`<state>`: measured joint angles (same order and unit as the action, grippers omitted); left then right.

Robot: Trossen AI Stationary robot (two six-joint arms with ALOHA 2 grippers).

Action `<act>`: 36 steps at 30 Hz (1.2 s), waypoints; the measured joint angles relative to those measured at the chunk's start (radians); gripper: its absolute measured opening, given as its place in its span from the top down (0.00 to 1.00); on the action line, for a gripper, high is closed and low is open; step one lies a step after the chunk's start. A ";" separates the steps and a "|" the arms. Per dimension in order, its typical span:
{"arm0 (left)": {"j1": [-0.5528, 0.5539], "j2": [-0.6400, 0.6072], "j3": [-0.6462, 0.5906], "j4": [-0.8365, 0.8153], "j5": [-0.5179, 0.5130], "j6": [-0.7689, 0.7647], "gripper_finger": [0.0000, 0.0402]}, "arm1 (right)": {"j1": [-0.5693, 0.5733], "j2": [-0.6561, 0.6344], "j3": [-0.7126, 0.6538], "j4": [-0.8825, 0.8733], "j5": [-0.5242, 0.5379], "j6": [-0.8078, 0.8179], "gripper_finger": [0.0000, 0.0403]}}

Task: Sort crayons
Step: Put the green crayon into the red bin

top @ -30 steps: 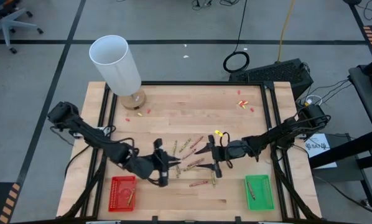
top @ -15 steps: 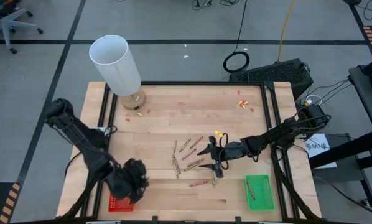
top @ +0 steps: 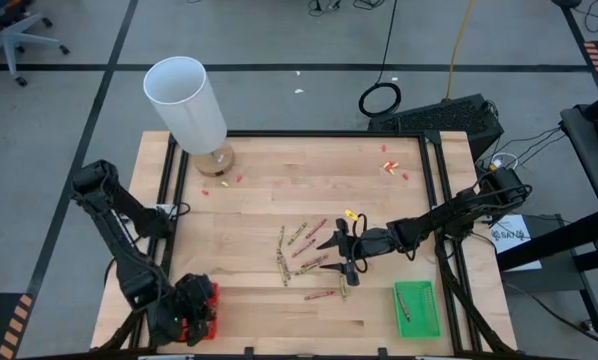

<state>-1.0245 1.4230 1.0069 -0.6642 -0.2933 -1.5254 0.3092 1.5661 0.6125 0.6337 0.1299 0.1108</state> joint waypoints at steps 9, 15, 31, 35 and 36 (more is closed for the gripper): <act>-0.026 0.085 0.000 -0.013 0.020 -0.111 0.92 | 0.000 0.000 0.000 -0.003 0.000 0.008 0.43; -0.028 0.122 0.000 -0.038 0.088 -0.216 0.92 | 0.000 0.000 0.000 -0.003 0.000 0.016 0.43; -0.044 0.130 0.000 -0.112 0.106 -0.329 0.85 | 0.000 0.000 0.000 -0.003 0.000 0.009 0.43; -0.044 0.130 0.000 -0.113 0.099 -0.325 0.79 | 0.003 0.000 0.000 0.005 0.002 -0.003 0.43; -0.044 0.130 0.000 -0.113 0.099 -0.313 0.77 | 0.007 0.000 0.000 0.004 0.002 -0.003 0.42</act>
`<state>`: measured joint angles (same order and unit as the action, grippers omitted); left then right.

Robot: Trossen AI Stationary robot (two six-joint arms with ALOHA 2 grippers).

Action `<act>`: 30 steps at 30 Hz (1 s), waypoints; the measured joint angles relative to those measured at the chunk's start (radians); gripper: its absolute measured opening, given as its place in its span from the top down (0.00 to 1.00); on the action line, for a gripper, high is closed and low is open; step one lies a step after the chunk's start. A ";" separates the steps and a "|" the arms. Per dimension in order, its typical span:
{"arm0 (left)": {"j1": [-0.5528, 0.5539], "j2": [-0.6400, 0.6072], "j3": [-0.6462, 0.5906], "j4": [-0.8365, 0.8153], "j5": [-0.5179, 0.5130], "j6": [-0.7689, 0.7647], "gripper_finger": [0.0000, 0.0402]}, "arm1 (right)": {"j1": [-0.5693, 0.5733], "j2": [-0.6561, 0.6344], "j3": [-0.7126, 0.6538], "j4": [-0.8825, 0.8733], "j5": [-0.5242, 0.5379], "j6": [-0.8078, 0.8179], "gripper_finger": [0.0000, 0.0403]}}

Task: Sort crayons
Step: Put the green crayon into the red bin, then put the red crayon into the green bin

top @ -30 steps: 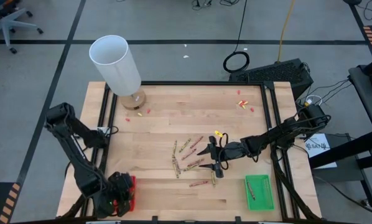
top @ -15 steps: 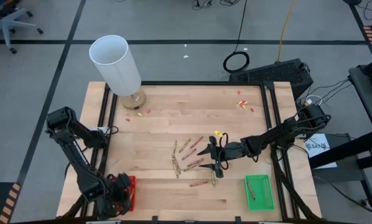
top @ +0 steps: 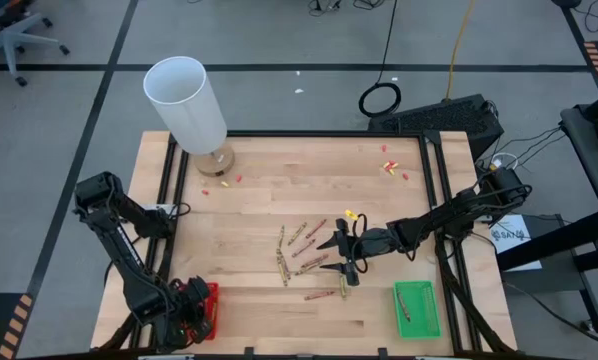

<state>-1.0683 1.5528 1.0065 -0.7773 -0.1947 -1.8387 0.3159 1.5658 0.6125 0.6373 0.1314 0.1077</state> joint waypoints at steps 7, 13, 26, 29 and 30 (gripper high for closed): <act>0.003 0.000 0.001 -0.002 0.004 0.130 0.72 | 0.031 0.000 0.000 -0.070 -0.001 -0.012 0.40; 0.003 0.000 0.032 -0.036 -0.031 0.209 0.72 | 0.018 0.000 0.000 -0.146 0.003 0.000 0.46; 0.075 -0.001 0.060 -0.096 -0.589 0.546 0.72 | -0.069 0.133 0.000 -0.090 -0.111 -0.093 0.51; 0.101 -0.001 0.060 -0.096 -0.699 0.625 0.72 | -0.082 0.165 0.000 -0.088 -0.112 -0.109 0.51; 0.111 -0.001 0.060 -0.095 -0.717 0.644 0.72 | -0.086 0.174 0.000 -0.087 -0.112 -0.119 0.51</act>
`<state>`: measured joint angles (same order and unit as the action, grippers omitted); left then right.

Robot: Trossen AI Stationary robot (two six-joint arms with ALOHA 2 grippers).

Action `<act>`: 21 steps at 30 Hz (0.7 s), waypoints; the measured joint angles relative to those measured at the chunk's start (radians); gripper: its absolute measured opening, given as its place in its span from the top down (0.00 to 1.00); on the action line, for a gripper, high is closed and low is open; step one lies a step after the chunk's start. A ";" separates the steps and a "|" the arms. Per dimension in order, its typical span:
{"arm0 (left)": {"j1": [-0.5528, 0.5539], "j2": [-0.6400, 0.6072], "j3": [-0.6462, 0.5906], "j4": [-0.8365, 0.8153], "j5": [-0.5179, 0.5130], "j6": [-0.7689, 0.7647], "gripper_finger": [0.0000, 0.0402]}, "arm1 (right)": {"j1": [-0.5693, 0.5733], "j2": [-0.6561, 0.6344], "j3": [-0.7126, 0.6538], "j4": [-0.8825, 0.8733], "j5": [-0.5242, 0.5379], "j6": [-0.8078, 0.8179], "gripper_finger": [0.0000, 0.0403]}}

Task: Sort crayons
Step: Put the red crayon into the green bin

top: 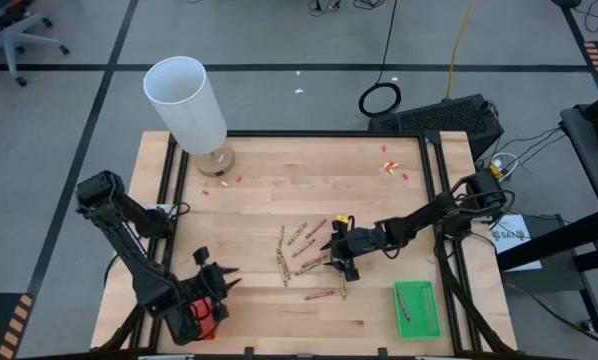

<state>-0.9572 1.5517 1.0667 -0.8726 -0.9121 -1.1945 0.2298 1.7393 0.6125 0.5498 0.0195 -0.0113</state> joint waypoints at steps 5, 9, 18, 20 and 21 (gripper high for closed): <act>0.041 0.000 0.000 0.000 -0.009 0.033 0.72 | -0.009 0.041 0.000 0.007 -0.025 -0.019 0.51; 0.057 0.000 0.000 0.000 -0.009 0.034 0.72 | -0.013 0.056 0.000 0.020 -0.028 -0.027 0.51; 0.067 0.000 0.000 0.182 -0.010 0.271 0.72 | -0.014 0.057 0.001 -0.001 -0.023 -0.035 0.69; 0.067 0.000 0.000 0.246 -0.010 0.353 0.72 | -0.014 0.057 0.001 -0.008 -0.020 -0.030 0.75; 0.067 0.000 0.000 0.273 -0.011 0.389 0.72 | -0.014 0.057 0.001 -0.009 -0.018 -0.029 0.77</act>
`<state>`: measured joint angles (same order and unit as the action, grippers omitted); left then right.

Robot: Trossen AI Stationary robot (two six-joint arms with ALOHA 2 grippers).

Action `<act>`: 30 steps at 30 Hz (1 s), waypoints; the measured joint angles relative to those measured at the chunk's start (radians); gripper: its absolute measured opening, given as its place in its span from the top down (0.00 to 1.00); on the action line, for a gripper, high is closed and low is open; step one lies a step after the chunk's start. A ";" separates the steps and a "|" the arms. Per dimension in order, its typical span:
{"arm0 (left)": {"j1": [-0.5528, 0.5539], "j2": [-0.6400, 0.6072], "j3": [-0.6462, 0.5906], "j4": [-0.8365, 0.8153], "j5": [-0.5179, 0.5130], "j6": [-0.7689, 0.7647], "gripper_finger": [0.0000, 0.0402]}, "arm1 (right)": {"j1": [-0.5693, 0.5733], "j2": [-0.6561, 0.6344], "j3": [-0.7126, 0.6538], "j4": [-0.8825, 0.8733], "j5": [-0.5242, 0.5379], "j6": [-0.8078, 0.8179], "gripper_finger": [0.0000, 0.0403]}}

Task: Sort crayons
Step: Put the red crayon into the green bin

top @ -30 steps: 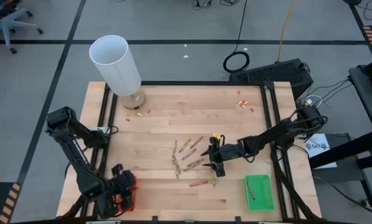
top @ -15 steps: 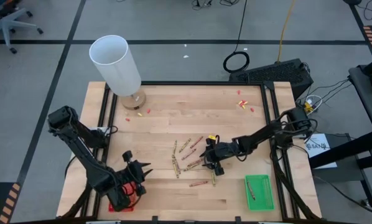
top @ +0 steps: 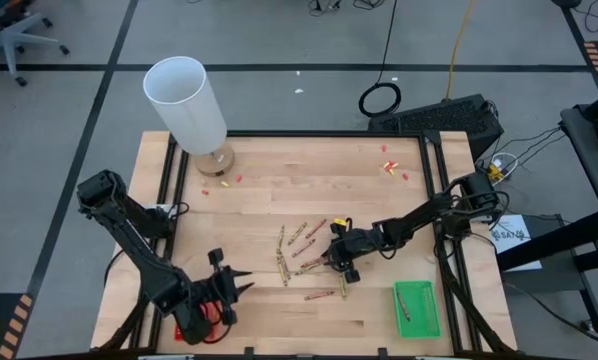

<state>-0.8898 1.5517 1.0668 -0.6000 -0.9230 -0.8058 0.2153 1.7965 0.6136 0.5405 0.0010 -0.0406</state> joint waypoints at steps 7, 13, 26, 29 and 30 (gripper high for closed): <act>0.000 0.000 0.000 0.063 -0.002 0.086 0.72 | -0.001 0.000 0.000 -0.009 0.006 0.005 0.94; 0.000 0.000 0.000 0.070 -0.002 0.082 0.72 | -0.001 0.000 0.000 -0.015 0.007 0.034 0.98; 0.000 0.000 -0.056 0.162 -0.003 0.086 0.72 | 0.001 -0.130 -0.003 -0.046 -0.001 0.063 0.99; 0.000 0.000 -0.085 0.209 -0.002 0.088 0.72 | 0.011 -0.187 -0.003 -0.083 -0.001 0.086 0.99; 0.000 0.000 -0.092 0.228 -0.003 0.097 0.72 | 0.017 -0.209 -0.003 -0.093 0.000 0.091 0.99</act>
<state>-0.8894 1.5517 0.9752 -0.3720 -0.9256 -0.7093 0.2328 1.5876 0.6106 0.4472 0.0013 0.0504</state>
